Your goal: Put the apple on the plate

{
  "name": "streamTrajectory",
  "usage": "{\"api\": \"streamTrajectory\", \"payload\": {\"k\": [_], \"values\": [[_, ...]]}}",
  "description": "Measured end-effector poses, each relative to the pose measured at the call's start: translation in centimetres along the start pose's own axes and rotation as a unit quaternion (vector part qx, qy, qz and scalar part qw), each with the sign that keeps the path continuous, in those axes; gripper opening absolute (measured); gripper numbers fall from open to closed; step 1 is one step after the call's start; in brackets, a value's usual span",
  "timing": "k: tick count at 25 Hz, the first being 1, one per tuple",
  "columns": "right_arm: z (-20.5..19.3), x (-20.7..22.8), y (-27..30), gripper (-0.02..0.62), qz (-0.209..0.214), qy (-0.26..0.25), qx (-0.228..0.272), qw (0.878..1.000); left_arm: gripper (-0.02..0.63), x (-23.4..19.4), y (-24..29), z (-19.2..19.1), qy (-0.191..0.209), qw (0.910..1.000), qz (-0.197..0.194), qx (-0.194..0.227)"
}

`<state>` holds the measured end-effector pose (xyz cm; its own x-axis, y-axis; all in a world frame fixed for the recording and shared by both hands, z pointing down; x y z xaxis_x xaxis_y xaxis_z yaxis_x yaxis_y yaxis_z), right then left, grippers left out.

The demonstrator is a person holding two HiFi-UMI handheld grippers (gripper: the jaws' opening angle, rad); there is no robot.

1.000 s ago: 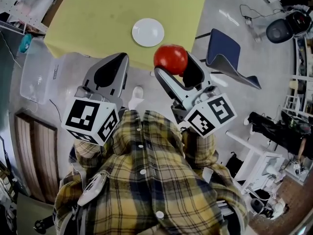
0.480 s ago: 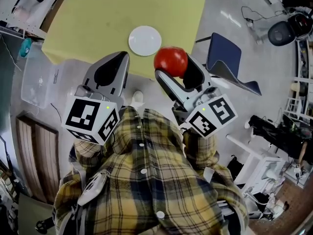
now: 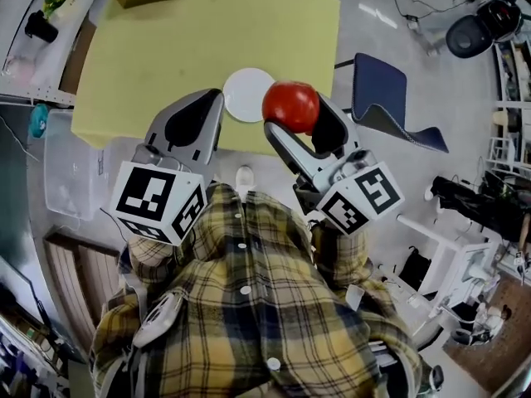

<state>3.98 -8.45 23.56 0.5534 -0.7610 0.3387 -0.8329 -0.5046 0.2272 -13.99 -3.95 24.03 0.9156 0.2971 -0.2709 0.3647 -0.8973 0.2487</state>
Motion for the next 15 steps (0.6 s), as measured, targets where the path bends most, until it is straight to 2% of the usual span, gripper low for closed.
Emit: {"api": "streamTrajectory", "payload": {"k": [8, 15], "values": [[1.5, 0.1, 5.9, 0.365, -0.065, 0.02, 0.023, 0.997, 0.006, -6.3, 4.1, 2.8, 0.021, 0.9966, -0.074, -0.028], [2.0, -0.2, 8.2, 0.365, -0.126, 0.049, 0.055, 0.989, 0.006, -9.2, 6.3, 3.8, 0.047, 0.9864, -0.144, -0.065]]}}
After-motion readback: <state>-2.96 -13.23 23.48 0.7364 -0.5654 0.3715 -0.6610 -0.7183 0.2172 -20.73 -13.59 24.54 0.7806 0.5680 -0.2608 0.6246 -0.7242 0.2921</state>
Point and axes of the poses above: the fingertips, and each gripper's own axes: y forward along the fingers, x to its right, z out of its top, the point moved 7 cm from there along -y, backward along the fingers, and after that the axes turned 1 degree about y, right-handed, at the moved point
